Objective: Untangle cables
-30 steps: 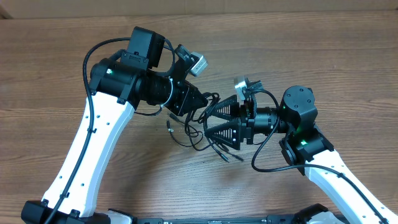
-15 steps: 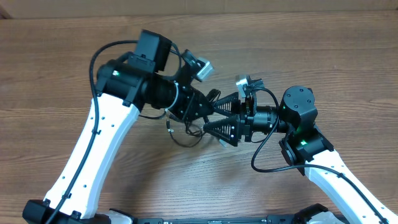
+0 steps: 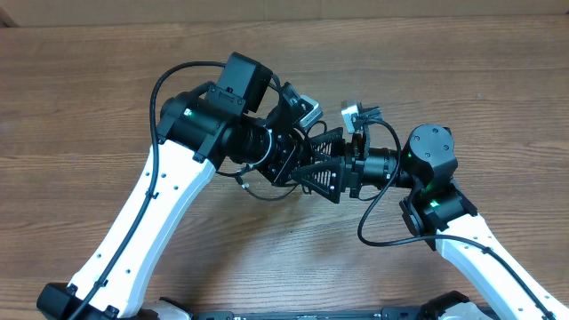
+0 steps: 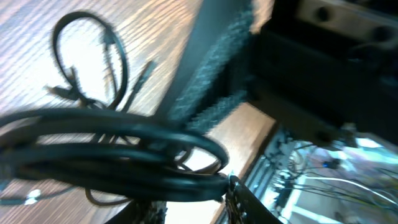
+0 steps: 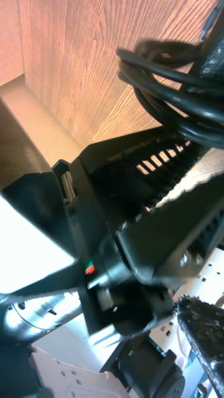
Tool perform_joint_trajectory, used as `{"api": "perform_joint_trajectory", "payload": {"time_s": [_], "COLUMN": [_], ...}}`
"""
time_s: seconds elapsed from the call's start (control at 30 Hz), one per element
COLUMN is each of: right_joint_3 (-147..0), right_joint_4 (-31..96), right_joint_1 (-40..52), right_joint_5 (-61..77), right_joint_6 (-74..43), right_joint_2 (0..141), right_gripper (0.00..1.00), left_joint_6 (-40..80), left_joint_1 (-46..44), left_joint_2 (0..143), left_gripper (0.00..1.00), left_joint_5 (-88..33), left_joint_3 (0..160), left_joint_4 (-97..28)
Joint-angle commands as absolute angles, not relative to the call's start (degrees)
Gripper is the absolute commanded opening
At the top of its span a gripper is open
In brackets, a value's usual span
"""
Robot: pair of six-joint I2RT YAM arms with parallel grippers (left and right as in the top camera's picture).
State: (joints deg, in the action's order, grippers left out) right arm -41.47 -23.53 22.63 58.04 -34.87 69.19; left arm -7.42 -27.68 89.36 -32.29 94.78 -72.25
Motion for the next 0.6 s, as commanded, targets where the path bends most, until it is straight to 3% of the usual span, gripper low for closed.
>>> {"api": "perform_joint_trajectory", "payload": {"time_s": [0.0, 0.57], "right_joint_3": [-41.6, -41.6], "right_joint_4": [-24.4, -25.6], "right_joint_1": [22.8, 22.8], "right_joint_5": [58.5, 56.8], "right_joint_6": [-36.1, -39.3], "right_joint_2": [69.2, 69.2], "right_gripper": [0.95, 0.92], "left_joint_6": [-4.8, 0.2], "left_joint_1": [-27.8, -27.8], "left_joint_2": [89.6, 89.6], "left_gripper": [0.3, 0.35], "left_joint_5": [-24.7, -28.2], "left_joint_3": [95.7, 95.7], "left_joint_4": [-71.5, -66.7]}}
